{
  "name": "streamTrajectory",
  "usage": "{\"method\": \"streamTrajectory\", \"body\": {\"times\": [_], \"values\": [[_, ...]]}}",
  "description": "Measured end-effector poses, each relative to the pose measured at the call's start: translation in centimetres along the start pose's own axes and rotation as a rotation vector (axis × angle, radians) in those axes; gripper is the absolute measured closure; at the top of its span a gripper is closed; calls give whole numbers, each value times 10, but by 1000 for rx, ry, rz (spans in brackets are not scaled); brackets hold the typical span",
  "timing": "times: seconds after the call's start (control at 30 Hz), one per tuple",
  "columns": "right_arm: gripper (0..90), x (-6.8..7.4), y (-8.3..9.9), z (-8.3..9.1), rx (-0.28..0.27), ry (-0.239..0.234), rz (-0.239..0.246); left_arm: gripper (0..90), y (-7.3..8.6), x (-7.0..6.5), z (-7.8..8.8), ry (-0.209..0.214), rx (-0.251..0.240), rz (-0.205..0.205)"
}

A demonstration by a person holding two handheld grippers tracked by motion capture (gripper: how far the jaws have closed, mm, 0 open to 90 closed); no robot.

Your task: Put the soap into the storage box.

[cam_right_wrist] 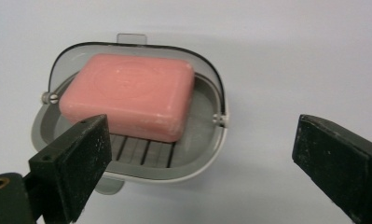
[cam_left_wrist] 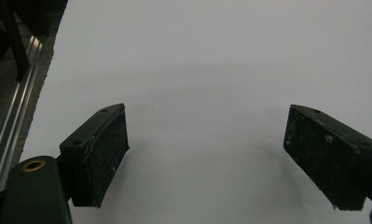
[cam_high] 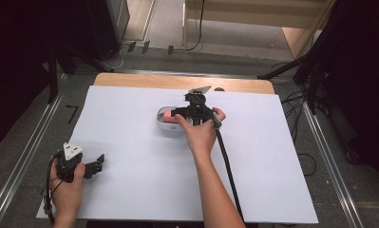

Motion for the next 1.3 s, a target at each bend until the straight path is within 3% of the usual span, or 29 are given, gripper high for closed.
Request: {"method": "streamTrajectory", "body": {"times": [0.6,1.3], "values": [[49,-49,22,11,-2,44,-36,147,0,0,0,-3,4,-3],[45,-120,72,23,0,76,-89,147,0,0,0,-8,4,-5]]}}
Point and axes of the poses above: each handheld gripper's, and its own axes: z roughly backward along the jaws, y roughly out of its underside, x roughly to its left, the point moved 7 cm from there along -z, roughly forward along the jaws, and after that the axes turned 15 degrees about z, right-handed, at the moved point
